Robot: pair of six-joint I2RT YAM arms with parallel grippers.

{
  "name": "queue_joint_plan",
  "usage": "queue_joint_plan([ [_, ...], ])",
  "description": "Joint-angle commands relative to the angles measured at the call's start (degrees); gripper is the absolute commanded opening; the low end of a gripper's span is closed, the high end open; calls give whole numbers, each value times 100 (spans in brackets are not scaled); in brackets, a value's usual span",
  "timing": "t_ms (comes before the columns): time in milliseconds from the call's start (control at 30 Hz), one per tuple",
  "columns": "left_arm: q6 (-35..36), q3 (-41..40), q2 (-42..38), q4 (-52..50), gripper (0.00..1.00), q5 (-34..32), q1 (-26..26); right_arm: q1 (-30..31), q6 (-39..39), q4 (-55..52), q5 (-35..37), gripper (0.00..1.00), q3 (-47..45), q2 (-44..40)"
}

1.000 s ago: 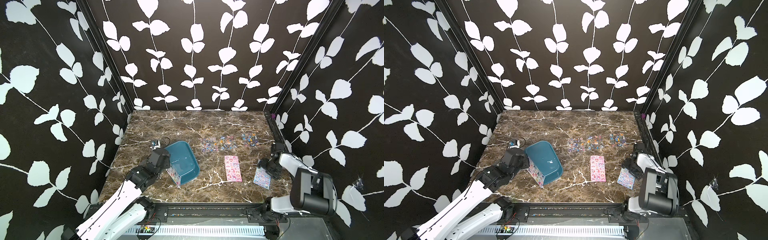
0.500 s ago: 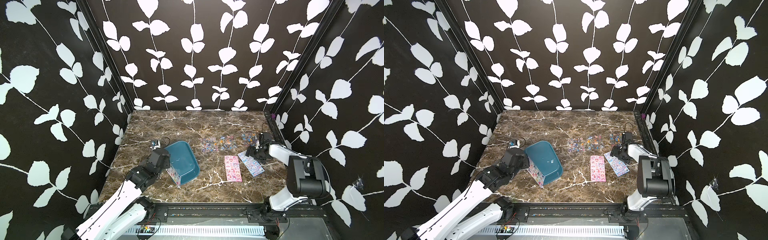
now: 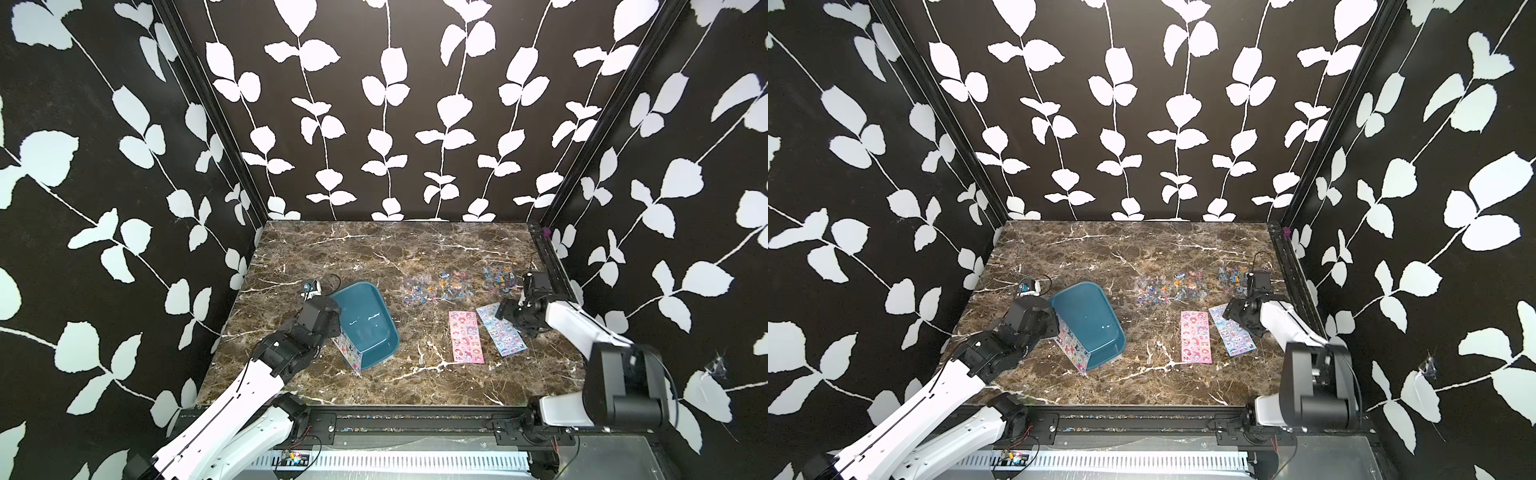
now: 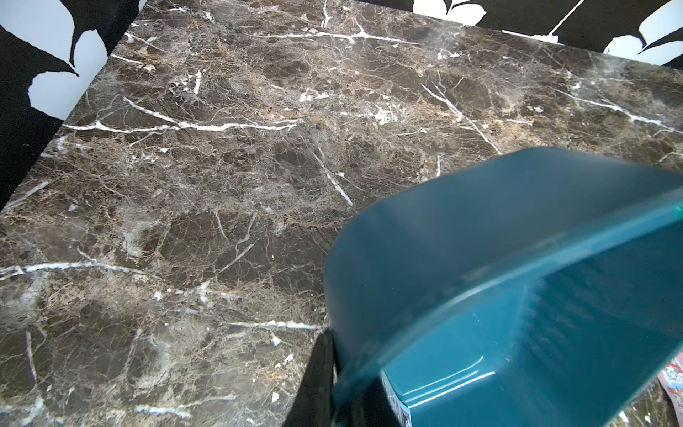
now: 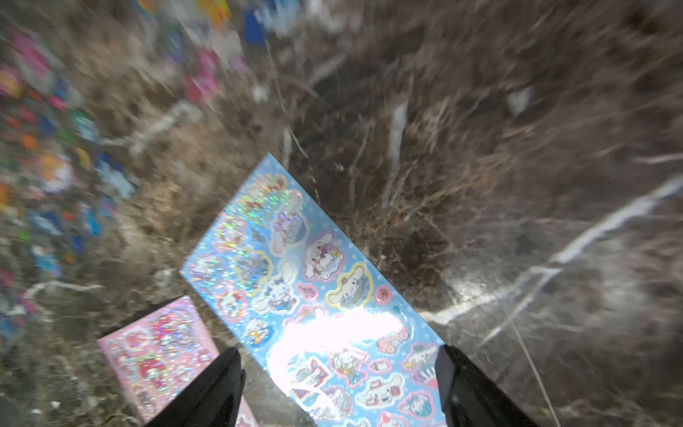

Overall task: Take the stickers out of the storage box
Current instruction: Adjust the sticker at the center of the board.

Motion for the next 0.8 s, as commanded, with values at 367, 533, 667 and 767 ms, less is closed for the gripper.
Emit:
queue_joint_plan([
  [367,-2,-99,9,604,0,330,-9,2544,622,1608,-1270,69,-125,-2895],
  [533,-223,-48,179,554,0,288,-13,5343,545,2625,-363,60,-272,-2370],
  [667,-480,143,450,303,0,192,-13,6827,52,3338,190,55,-35,-1084],
  [767,-604,244,585,169,0,154,-14,7423,-183,3840,408,53,289,-64],
])
